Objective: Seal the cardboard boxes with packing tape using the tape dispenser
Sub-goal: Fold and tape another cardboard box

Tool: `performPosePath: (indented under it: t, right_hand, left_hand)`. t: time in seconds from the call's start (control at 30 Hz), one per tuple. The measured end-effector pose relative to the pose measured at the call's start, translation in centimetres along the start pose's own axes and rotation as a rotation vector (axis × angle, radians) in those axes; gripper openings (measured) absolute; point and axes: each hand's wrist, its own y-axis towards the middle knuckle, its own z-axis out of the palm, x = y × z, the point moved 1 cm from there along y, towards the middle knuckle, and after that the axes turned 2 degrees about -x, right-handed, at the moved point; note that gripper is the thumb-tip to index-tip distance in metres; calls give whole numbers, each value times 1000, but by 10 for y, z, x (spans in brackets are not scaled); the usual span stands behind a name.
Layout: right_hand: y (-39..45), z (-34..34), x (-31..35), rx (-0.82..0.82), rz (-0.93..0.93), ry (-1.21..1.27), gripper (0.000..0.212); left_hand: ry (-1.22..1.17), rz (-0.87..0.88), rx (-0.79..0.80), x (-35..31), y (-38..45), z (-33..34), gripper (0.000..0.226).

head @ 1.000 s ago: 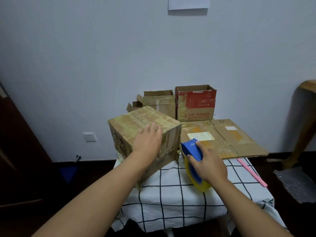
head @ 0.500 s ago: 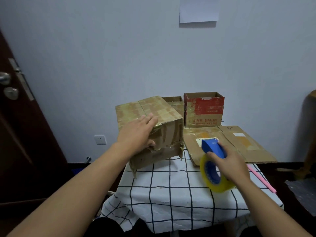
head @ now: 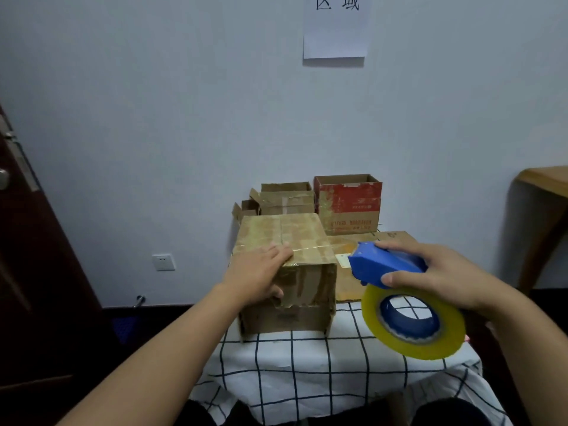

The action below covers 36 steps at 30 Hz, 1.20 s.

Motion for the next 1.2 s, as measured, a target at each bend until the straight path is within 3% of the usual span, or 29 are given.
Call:
performPosePath:
  t: [0.1,0.17,0.3,0.37,0.43,0.53,0.7,0.83,1.0,1.1,1.2]
  right_hand:
    - [3,0,13,18,-99,5,60]
    - [9,3,18,27,-123,6,66]
    - [22,12,34,61,-197,90,74]
    - [28,20,44,59,-246,111,74]
    - [35,27,51,56,-272,93,74]
    - [43,36,59,65,-295,71,76]
    - [50,45,70,74,-326,144,63]
    - [53,52,75,80,-307,191,57]
    - [58,62,68,98,-277,256,61]
    - [59,67,57,101,-250,373,64]
    - [56,74,55,114,-233,501,62]
  left_hand:
    - [-79,-23,102,-1,2,-7,94]
    - [-267,-83,122,-4,1,-23,88]
    - [-999,-372,-221,-17,-7,-64,57]
    - [-1302,-454,-151,-25,-14,-81,60]
    - [-1445,-434,-17,-30,-22,-89,65]
    - [-1578,-374,29,-27,-31,-93,65]
    - [-1772,-325,40,-11,-44,-90,42]
    - [-1846,-372,63,-5,-51,-86,46]
    - [-1875,-364,51,-1,-55,-85,36]
    - [-1853,-363,18,-2,-56,-85,41]
    - [-1768,-330,16,-4,-55,-83,32]
